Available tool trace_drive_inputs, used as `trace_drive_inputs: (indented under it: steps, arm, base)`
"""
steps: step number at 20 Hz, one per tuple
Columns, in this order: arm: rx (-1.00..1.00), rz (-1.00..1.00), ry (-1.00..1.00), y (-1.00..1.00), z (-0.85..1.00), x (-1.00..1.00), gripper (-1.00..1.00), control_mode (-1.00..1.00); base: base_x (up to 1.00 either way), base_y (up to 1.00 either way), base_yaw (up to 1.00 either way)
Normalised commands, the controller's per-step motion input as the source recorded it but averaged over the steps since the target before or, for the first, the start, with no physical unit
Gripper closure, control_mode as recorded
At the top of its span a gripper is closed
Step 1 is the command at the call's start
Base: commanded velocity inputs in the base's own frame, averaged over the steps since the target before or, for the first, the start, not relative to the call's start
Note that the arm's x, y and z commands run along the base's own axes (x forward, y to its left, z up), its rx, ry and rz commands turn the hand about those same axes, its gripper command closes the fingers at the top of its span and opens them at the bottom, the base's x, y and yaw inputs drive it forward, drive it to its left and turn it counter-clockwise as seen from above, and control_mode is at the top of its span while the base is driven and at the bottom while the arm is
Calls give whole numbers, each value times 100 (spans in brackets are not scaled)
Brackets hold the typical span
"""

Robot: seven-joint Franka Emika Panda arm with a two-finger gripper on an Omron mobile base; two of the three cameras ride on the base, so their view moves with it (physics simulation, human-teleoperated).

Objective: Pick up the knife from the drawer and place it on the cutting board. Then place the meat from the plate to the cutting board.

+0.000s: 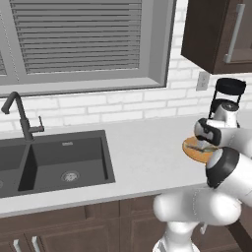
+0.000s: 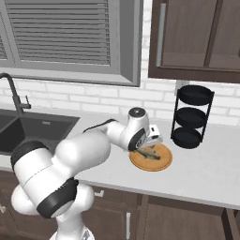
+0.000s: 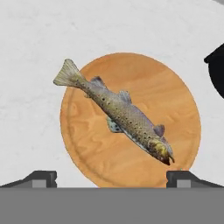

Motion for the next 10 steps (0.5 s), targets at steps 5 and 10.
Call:
trace_drive_inputs:
  steps: [5, 10]
  arm:
    - [-1, 9, 16, 0, -39, 33, -100, -100]
    - [-3, 8, 16, 0, -17, 31, -100, -100]
  base:
    - [0, 0, 0]
    - [0, 0, 0]
